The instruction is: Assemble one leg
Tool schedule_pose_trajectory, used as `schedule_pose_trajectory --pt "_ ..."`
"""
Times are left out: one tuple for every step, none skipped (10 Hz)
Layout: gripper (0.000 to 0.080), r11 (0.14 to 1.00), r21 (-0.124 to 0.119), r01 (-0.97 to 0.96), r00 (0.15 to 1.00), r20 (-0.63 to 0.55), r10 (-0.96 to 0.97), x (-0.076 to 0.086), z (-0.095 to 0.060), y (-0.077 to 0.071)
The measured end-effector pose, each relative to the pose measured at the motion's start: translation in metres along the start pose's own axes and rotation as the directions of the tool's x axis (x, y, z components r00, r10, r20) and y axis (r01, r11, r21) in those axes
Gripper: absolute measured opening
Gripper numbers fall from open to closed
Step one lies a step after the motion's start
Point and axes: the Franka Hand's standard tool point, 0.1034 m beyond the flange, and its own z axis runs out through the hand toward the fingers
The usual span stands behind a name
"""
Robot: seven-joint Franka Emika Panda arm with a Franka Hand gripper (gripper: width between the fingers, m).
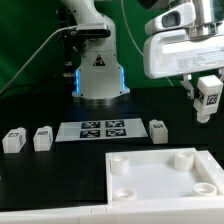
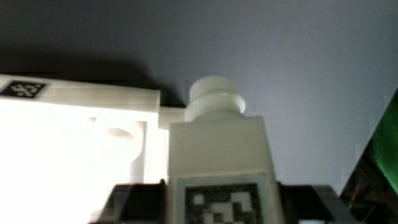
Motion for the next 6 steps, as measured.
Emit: schedule_pose_trajectory --pt "0.029 0.999 -0.015 0.046 0.999 -0.019 -0.046 0.027 -0.013 0.017" --pt "0.029 0.998 -0.027 0.054 0.997 -0.055 -0.055 0.054 -0.022 0.032" --pt "0.029 0.997 -0.033 0.063 0.995 -0.073 -0.065 0.07 -0.02 0.042" --pt "0.029 0.997 -0.038 0.07 0.993 -0.094 -0.074 0.084 -0.015 0.05" --pt "0.029 0.997 -0.041 0.068 0.992 -0.1 -0.072 0.096 -0.019 0.053" --pt "0.029 0.997 -0.043 0.065 0.993 -0.097 -0.069 0.104 -0.024 0.054"
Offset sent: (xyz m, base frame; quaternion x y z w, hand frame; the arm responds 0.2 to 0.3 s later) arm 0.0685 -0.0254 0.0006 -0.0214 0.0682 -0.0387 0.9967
